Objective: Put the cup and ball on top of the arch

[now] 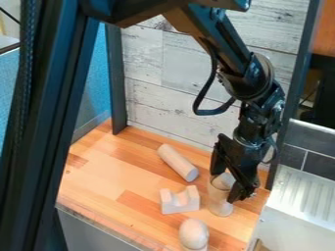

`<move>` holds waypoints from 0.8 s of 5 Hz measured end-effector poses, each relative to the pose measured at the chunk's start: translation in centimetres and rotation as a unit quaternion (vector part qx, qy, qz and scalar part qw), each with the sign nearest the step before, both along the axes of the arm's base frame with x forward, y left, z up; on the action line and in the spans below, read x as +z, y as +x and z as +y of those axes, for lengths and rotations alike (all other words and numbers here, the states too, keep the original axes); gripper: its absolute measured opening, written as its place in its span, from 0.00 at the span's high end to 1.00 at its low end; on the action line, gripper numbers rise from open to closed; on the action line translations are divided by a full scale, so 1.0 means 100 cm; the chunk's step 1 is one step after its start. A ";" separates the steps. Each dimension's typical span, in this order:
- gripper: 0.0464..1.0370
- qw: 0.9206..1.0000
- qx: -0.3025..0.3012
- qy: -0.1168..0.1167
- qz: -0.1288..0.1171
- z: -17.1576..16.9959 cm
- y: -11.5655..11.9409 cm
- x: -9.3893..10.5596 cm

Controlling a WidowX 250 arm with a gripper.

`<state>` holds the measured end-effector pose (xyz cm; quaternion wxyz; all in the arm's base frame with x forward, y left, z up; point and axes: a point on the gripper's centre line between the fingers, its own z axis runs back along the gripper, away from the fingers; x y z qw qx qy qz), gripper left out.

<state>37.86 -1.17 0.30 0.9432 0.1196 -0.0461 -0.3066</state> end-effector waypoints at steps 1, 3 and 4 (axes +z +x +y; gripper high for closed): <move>0.08 1.000 0.012 -0.011 0.009 0.003 0.006 -0.001; 0.38 0.999 0.014 -0.023 0.022 0.003 0.013 -0.001; 0.38 0.999 0.016 -0.019 0.021 0.004 0.013 -0.001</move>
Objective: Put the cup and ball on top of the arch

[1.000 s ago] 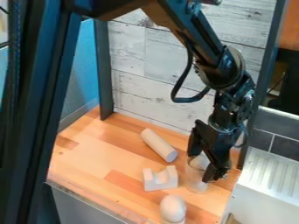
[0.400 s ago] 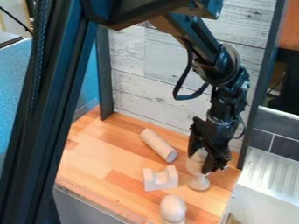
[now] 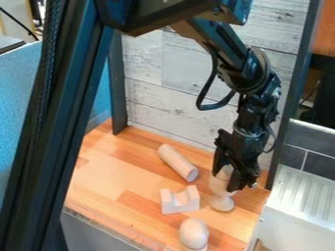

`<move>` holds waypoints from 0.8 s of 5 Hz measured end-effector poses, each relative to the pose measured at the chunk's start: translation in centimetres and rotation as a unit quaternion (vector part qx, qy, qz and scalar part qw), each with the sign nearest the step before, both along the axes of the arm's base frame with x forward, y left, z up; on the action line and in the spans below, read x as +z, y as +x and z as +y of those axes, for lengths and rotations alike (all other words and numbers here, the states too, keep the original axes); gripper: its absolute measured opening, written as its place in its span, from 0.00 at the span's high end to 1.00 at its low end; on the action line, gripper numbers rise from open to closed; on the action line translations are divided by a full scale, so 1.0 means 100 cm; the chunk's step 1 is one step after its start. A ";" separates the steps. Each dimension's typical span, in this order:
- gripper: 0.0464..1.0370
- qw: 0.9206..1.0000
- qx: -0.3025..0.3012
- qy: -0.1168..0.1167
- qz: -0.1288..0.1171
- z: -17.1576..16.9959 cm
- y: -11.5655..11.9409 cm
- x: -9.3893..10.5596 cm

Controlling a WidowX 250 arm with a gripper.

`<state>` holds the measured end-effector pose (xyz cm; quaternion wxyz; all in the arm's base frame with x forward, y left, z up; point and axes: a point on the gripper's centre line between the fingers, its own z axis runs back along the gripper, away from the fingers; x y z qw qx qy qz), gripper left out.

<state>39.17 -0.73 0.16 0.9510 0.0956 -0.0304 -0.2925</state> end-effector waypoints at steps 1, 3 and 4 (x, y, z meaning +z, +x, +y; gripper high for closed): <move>0.38 0.999 0.015 0.024 -0.019 0.004 -0.005 -0.004; 0.41 1.000 0.002 0.004 -0.025 0.005 -0.018 0.001; 0.42 1.000 0.005 -0.006 -0.021 0.012 -0.018 0.001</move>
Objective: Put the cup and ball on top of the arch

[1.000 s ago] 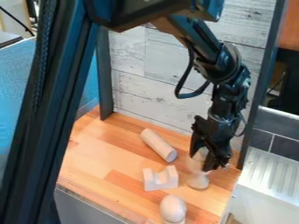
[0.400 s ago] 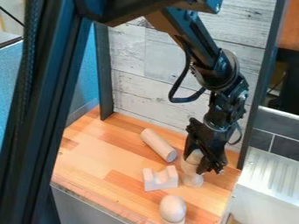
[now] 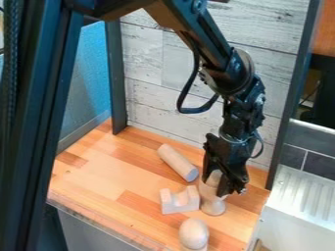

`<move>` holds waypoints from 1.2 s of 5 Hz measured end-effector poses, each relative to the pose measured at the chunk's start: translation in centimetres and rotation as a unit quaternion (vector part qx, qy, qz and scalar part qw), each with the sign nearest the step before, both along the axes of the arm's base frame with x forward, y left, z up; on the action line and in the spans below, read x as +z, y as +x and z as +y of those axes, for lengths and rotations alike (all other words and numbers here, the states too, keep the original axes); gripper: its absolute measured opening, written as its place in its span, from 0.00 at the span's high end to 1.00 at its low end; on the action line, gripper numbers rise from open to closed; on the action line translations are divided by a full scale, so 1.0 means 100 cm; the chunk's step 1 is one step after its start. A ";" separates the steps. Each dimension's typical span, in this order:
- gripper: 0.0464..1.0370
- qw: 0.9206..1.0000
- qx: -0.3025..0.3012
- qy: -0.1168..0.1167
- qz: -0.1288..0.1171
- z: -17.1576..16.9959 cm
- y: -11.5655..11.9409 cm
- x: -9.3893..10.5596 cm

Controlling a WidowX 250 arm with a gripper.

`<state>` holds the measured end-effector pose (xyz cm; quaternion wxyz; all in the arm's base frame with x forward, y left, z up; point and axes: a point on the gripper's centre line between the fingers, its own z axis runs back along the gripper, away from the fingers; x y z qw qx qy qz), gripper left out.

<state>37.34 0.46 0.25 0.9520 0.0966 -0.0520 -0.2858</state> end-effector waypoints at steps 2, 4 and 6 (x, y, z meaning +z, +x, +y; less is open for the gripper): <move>0.42 0.999 0.023 0.014 -0.031 0.004 0.001 0.010; 0.42 0.997 0.051 0.022 -0.057 0.007 0.008 0.026; 0.42 0.993 0.095 0.013 -0.066 0.021 0.028 0.050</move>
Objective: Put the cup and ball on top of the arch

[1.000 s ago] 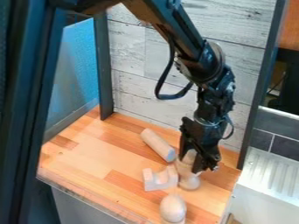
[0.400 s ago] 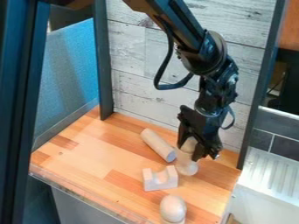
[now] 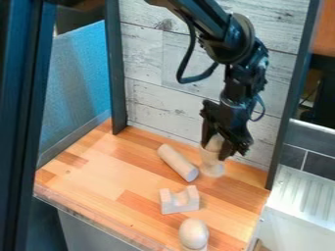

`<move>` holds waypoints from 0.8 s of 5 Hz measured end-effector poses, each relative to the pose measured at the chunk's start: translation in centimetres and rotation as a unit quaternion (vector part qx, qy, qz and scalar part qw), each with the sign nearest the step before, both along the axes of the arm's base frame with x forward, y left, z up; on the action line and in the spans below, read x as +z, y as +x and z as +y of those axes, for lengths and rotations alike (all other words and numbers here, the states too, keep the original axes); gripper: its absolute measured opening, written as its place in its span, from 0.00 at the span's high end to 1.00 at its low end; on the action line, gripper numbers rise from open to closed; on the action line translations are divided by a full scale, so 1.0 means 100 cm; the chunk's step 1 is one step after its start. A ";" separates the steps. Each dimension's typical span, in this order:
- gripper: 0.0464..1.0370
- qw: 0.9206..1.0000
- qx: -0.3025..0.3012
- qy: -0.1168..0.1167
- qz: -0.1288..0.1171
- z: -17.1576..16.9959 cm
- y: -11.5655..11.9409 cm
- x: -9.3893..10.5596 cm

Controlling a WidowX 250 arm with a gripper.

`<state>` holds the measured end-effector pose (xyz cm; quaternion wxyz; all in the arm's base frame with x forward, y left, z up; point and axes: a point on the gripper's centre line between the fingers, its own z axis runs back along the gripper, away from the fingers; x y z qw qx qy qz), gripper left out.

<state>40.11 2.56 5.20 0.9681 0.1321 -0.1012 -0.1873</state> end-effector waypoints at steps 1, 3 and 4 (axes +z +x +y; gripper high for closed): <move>0.42 0.999 0.034 0.002 0.019 0.015 -0.001 -0.002; 0.42 0.993 0.099 0.049 0.043 0.037 -0.006 -0.013; 0.42 0.989 0.127 0.054 0.046 0.051 -0.011 -0.013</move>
